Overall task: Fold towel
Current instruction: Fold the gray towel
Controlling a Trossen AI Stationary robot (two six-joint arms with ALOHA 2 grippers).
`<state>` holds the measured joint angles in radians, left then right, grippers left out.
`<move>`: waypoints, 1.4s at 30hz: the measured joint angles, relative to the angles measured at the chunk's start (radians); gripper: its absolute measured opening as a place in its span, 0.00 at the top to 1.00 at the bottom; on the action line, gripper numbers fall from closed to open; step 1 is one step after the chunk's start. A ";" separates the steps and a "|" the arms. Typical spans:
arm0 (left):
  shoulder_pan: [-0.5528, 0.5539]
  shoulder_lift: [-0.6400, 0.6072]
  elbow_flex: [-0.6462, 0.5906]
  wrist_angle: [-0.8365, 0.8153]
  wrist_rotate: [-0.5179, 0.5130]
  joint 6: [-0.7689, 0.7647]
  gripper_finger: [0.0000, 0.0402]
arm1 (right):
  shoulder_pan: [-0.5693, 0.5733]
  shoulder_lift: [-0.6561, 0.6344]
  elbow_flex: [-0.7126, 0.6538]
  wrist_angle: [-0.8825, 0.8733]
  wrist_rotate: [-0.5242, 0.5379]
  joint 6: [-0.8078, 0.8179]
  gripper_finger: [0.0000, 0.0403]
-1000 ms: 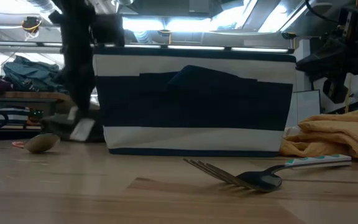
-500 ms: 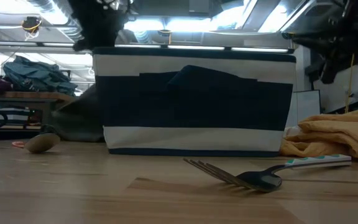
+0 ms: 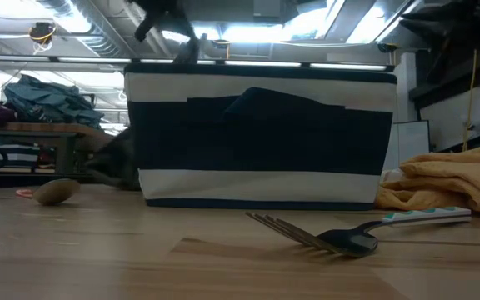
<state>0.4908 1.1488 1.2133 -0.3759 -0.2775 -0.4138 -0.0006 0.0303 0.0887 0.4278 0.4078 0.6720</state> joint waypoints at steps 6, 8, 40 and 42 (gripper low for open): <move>0.030 0.000 0.000 0.255 0.000 -0.003 1.00 | 0.000 0.000 0.000 0.029 0.091 -0.001 0.91; 0.040 0.000 0.000 0.348 0.000 -0.005 1.00 | 0.000 0.000 0.000 0.056 0.098 -0.002 0.90; 0.068 0.135 0.000 0.971 0.039 -0.156 1.00 | 0.000 0.790 0.565 0.167 0.081 -0.292 0.56; 0.068 0.135 0.000 0.979 0.039 -0.156 1.00 | 0.000 0.863 0.624 0.120 0.081 -0.292 0.56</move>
<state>0.5591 1.2835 1.2133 0.6031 -0.2390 -0.5694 -0.0006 0.8931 0.7126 0.5483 0.4885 0.3802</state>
